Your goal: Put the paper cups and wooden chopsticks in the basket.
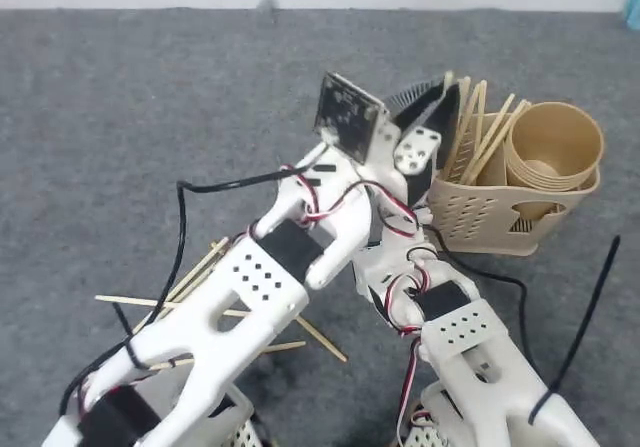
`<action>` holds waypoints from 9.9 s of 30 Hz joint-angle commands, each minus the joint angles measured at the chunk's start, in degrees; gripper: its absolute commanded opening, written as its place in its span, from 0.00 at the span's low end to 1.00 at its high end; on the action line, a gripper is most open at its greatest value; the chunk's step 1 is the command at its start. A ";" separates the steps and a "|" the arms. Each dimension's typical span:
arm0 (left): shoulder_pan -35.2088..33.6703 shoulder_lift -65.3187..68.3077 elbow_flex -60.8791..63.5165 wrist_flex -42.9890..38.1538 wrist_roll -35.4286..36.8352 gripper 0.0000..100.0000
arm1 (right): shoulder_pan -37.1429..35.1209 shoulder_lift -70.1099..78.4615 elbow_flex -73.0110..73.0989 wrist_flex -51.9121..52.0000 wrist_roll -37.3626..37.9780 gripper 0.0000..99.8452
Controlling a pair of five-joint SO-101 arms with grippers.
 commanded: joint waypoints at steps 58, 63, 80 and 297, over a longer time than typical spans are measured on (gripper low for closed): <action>-52.04 -15.03 25.71 52.57 -25.23 0.13 | -0.57 6.99 -3.25 -3.47 1.49 0.01; -48.09 -14.95 31.16 43.43 -25.23 0.13 | -0.57 8.22 -3.87 -3.47 1.49 0.01; -42.64 -12.66 31.78 40.97 -25.32 0.13 | -0.57 8.31 -3.87 -3.38 1.49 0.01; -39.47 -18.73 36.35 53.54 -32.97 0.31 | -0.48 8.84 -3.78 -3.82 4.31 0.01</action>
